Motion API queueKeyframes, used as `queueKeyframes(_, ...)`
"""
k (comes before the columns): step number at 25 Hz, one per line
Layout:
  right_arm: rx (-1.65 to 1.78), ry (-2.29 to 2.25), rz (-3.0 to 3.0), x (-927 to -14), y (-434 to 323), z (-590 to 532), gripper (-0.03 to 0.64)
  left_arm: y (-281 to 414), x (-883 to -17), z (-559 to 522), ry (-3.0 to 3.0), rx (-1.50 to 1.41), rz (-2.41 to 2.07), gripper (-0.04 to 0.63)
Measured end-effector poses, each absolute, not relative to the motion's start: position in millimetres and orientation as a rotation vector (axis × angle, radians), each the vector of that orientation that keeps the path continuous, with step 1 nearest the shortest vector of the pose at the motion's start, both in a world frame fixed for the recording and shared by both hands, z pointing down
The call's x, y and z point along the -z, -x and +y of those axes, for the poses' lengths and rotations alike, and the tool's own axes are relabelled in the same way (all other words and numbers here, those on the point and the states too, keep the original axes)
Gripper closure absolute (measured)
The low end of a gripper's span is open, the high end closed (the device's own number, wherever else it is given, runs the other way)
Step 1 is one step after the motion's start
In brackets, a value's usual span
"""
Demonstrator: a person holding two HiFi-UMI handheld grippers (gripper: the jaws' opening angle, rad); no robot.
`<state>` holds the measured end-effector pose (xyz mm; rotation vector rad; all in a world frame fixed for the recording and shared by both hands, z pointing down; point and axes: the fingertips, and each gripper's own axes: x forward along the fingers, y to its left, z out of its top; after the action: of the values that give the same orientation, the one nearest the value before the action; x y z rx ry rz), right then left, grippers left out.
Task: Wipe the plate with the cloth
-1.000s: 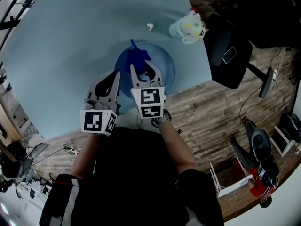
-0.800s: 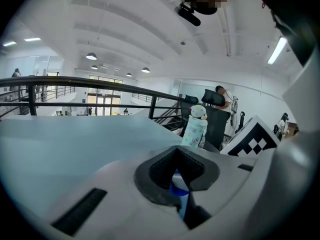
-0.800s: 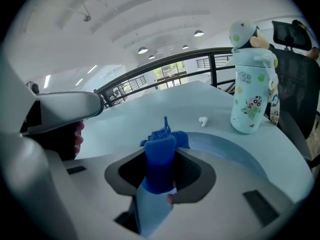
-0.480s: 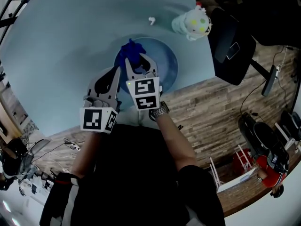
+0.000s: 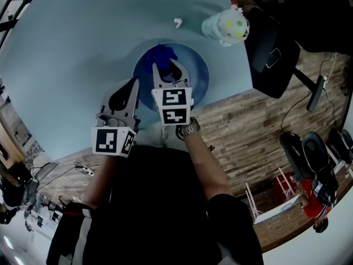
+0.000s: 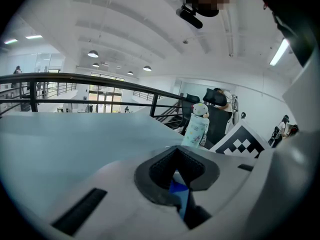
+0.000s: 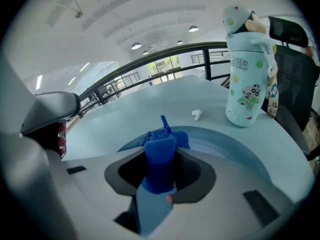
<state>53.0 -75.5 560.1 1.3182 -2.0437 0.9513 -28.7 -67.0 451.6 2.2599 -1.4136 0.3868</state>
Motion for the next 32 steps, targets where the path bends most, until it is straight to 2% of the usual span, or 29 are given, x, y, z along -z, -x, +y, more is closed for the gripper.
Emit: queueKeyframes(32, -1.077, -1.652, -1.727, -559.1, -137.2, -57.5, 0.497, 16.2, -445.4, -60.2, -2.334, -0.377, -1.332, 0.595)
